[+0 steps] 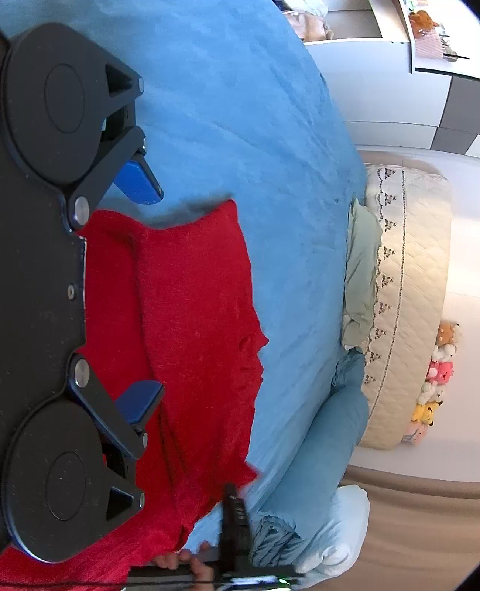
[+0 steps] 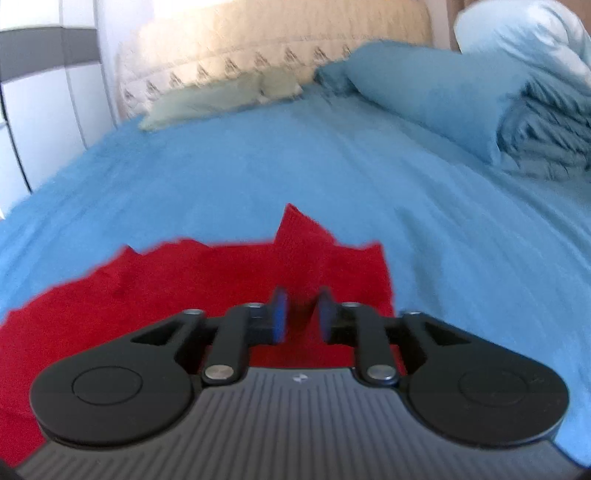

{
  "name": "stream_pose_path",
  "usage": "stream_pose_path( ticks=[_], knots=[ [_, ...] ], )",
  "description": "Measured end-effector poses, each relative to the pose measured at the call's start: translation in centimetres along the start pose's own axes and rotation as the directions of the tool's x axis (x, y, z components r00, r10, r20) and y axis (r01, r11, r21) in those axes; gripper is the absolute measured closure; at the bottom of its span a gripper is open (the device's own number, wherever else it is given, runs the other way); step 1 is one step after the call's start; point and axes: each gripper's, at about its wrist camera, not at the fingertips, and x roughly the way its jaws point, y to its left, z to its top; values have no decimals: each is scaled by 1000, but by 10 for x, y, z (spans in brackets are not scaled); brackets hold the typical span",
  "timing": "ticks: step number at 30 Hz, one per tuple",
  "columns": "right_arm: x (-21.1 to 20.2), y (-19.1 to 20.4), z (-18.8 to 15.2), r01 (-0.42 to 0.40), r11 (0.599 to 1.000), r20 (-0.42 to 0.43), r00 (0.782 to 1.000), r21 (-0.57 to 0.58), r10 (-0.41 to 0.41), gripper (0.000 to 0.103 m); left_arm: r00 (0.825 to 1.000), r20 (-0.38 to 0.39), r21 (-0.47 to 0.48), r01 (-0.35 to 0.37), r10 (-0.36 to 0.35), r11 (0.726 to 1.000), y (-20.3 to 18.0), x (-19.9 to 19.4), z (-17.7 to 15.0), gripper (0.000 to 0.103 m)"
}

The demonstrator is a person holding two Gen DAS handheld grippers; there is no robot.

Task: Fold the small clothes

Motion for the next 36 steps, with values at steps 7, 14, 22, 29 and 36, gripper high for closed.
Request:
stream_pose_path(
  ticks=[7,14,22,29,36],
  knots=[
    [-1,-17,-19,-30,994,-33,999,-104,26,27,1000,-5,28,8,-8,1000,-18,22,23,0],
    [6,-33,-16,-74,997,-27,997,3,74,41,999,-22,1,26,-26,1000,-35,52,45,0],
    [-12,-44,-6,-61,998,-20,998,0,61,82,999,-48,32,14,-13,999,-38,73,45,0],
    [-12,-36,-14,18,998,-3,1000,-54,-19,42,990,-141,19,-3,6,1000,-29,96,31,0],
    [-26,-3,-26,-91,975,100,989,-201,113,2,985,-172,82,-19,33,996,-32,103,20,0]
  ],
)
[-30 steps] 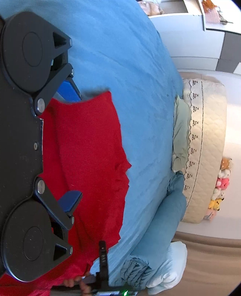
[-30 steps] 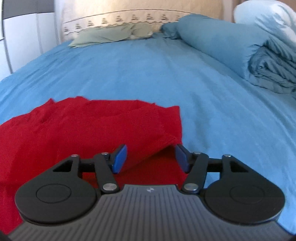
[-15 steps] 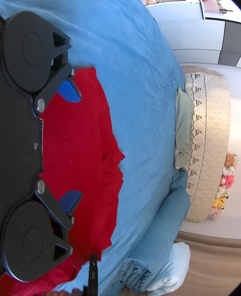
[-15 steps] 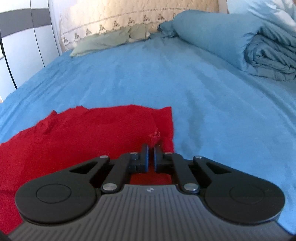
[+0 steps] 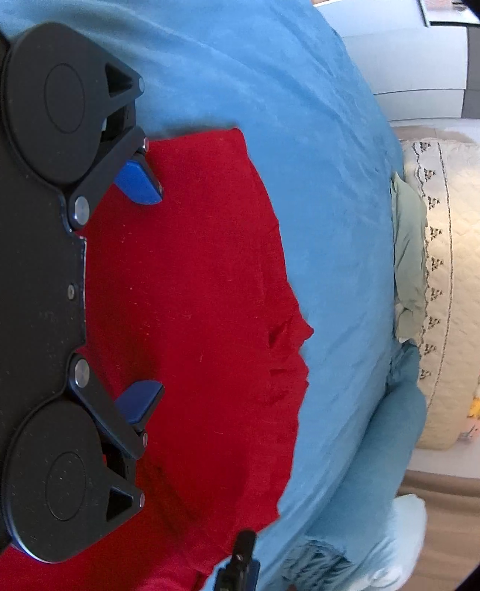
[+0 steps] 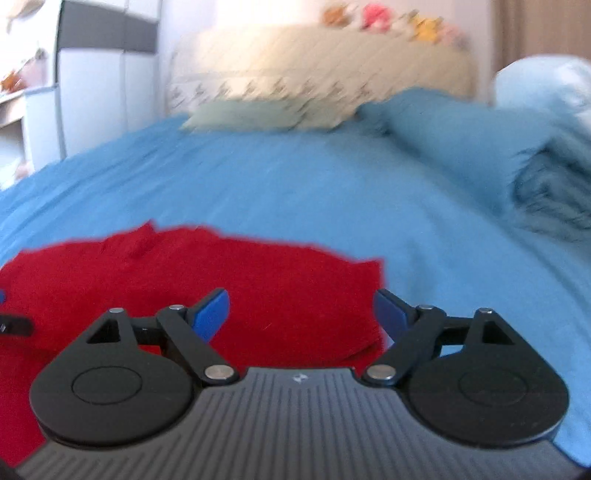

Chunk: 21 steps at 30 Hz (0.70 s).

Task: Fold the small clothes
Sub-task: 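Release the sweater and raise both tools to view the folded sweater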

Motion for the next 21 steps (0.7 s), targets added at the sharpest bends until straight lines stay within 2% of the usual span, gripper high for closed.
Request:
stream_pose_path(
  ticks=[2,4,8,11,13,16,21],
  knots=[
    [15,2,-5,-16,1000,-77,997,-5,15,2,1000,-15,-12,-23,23,1000,-2,-6,3,0],
    [24,1,-10,-21,1000,-132,991,-6,21,3,1000,-7,-53,-2,1,999,-2,-19,9,0],
    [2,-3,4,-26,999,-119,993,-19,23,3,998,56,-70,-3,7,998,-5,-68,22,0],
    [-53,-6,23,-91,996,-29,996,-18,90,3,994,106,-70,-33,41,997,-13,-124,31,0],
    [-93,-11,35,-72,997,16,997,1,72,1,988,142,-100,-39,53,994,-17,-170,35,0],
    [-159,-22,48,-94,996,55,994,-1,94,0,976,210,-136,-30,58,990,-22,-233,34,0],
    [-270,-34,48,-45,998,139,989,-47,51,0,948,284,-151,-100,140,983,-38,-324,13,0]
  ],
)
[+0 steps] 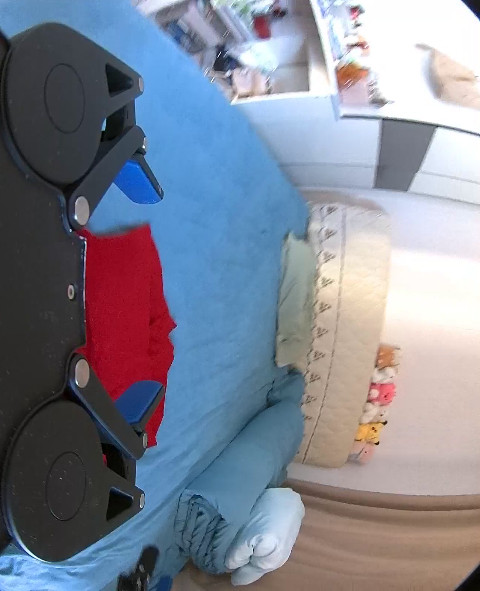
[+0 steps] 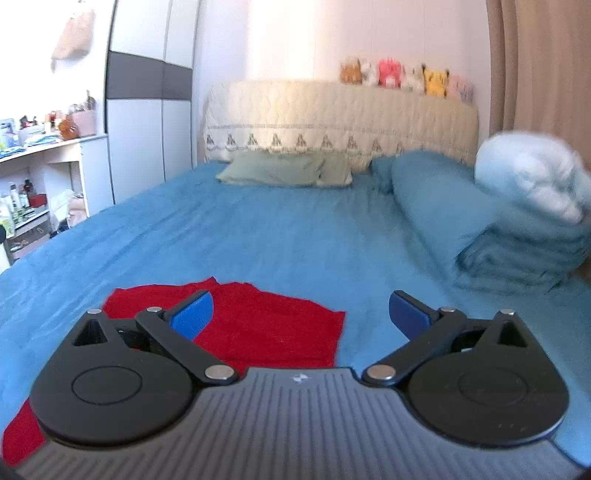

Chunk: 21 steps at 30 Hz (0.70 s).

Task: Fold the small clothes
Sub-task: 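Release the sweater and raise both tools to view the folded sweater, then grasp the sweater hem with both grippers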

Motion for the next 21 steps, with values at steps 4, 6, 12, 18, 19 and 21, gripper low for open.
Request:
stream_pose_path(
  ticks=[4,6,12,18,19,21],
  knots=[
    [-58,-2,-2,5,1000,-34,999,24,-4,0,999,-12,33,-37,37,999,-7,-44,-20,0],
    [-82,-5,-11,-7,999,-65,998,41,10,0,999,-42,31,-21,23,999,-8,-61,-39,0],
    [-126,-11,-76,-34,999,-174,984,20,37,0,981,-178,-40,67,-73,997,1,-70,-113,0],
    [-128,-9,-150,71,994,-268,962,86,-46,0,939,-340,-108,23,-59,994,13,-39,-189,11],
    [-128,-8,-161,91,991,-281,958,95,-61,0,933,-355,-130,19,-65,991,16,-34,-198,12],
    [-127,-6,-179,116,984,-303,950,137,-70,0,921,-385,-147,4,-61,989,16,-28,-212,13]
  ],
)
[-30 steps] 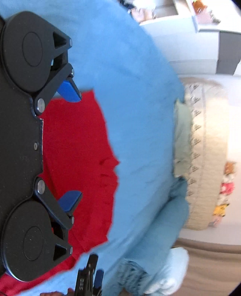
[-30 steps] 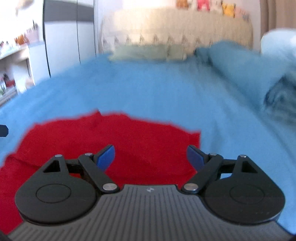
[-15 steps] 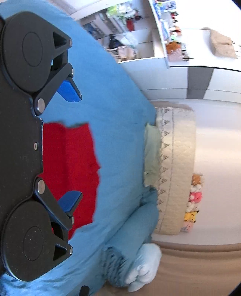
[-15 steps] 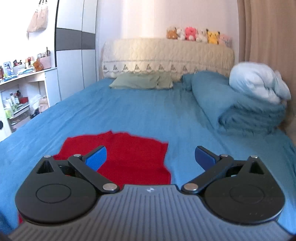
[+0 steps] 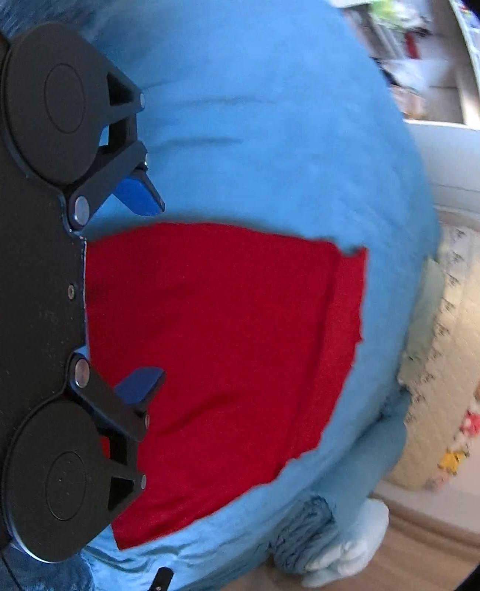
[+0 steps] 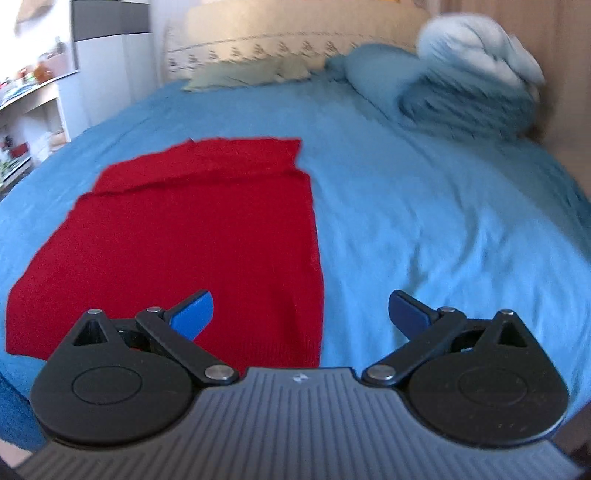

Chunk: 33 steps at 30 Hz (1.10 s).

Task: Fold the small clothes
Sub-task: 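Grasp the sweater hem with both grippers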

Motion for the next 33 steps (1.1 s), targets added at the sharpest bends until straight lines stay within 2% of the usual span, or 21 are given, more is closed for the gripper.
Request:
stream_pose_path(
  ticks=[4,6,8,12,15,20,24,25,26,28,30,33],
  knots=[
    [14,-6,-27,7,993,-50,999,117,-1,0,998,-44,37,-32,33,999,-4,14,-9,22],
    [20,-4,-32,41,993,-79,996,106,-33,0,998,-57,25,-23,24,999,-1,19,-12,27],
    [23,-4,-32,41,993,-88,996,114,-31,0,997,-71,20,-35,37,999,2,24,-16,34],
    [33,-1,-30,48,992,-113,993,115,-35,0,995,-81,4,-57,57,998,11,30,-22,35],
    [44,3,-33,61,994,-155,987,89,-46,14,995,-80,13,-55,56,998,15,32,-26,37],
    [53,0,-37,52,992,-178,984,118,-30,25,996,-80,26,-49,51,998,13,34,-29,46],
    [55,-4,-37,46,986,-175,984,158,-18,39,995,-78,21,-54,55,998,14,35,-29,62],
    [57,-6,-37,46,986,-174,985,163,-17,50,995,-74,24,-60,62,998,14,35,-28,71],
    [58,-6,-37,48,985,-170,985,166,-19,55,995,-69,27,-65,66,998,13,35,-29,82],
    [57,-6,-36,44,984,-162,987,175,-16,70,996,-64,30,-60,61,998,11,34,-30,95],
    [57,-5,-37,32,985,-153,988,168,-6,81,996,-63,40,-58,60,998,10,33,-30,96],
    [55,-1,-36,24,989,-140,990,146,-3,82,997,-59,37,-56,58,998,10,31,-30,97]
  ],
)
